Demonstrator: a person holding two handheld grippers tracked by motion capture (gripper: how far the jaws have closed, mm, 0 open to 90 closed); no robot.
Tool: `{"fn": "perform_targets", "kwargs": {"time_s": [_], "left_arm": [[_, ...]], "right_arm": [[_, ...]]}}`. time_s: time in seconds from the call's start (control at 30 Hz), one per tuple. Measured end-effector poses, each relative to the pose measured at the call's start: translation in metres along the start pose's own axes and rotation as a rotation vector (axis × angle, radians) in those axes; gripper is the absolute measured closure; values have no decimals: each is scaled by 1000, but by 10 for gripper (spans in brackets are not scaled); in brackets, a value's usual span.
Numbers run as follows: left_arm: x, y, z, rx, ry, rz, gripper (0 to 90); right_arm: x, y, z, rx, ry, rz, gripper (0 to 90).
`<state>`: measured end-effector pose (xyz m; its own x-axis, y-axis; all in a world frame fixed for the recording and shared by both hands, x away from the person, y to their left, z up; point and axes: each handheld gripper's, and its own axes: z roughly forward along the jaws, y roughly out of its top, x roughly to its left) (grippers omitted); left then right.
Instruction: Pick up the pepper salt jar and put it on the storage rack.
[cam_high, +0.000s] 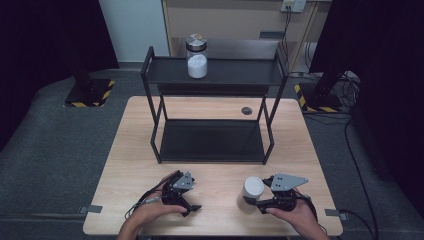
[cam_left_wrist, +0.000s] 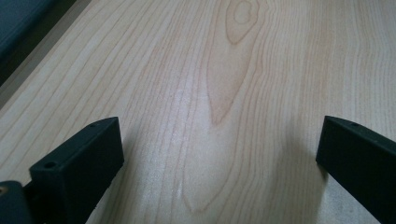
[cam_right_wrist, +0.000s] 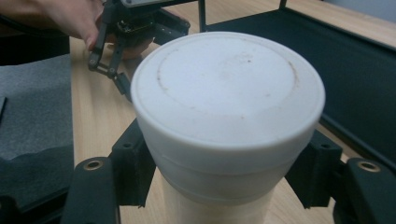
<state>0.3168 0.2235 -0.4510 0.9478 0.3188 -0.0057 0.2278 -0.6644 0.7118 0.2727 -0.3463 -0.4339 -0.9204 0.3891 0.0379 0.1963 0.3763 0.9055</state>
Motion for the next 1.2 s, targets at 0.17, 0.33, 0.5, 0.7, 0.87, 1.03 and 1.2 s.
{"fn": "perform_targets", "kwargs": {"time_s": [0.17,0.33,0.5,0.7,0.87,1.03,1.2], "left_arm": [[0,0,0,0,-1,1,0],[0,0,0,0,-1,1,0],[0,0,0,0,-1,1,0],[0,0,0,0,-1,1,0],[0,0,0,0,-1,1,0],[0,0,0,0,-1,1,0],[0,0,0,0,-1,1,0]], "right_arm": [[-4,-2,-2,-11,9,22,361],[-5,2,-10,-27,0,8,361],[-14,10,-22,-39,11,3,361],[-29,25,-33,-43,39,-5,361],[-41,44,-43,-56,53,-14,361],[-53,62,-52,-79,57,-8,361],[-65,80,-59,-87,62,-5,361]]}}
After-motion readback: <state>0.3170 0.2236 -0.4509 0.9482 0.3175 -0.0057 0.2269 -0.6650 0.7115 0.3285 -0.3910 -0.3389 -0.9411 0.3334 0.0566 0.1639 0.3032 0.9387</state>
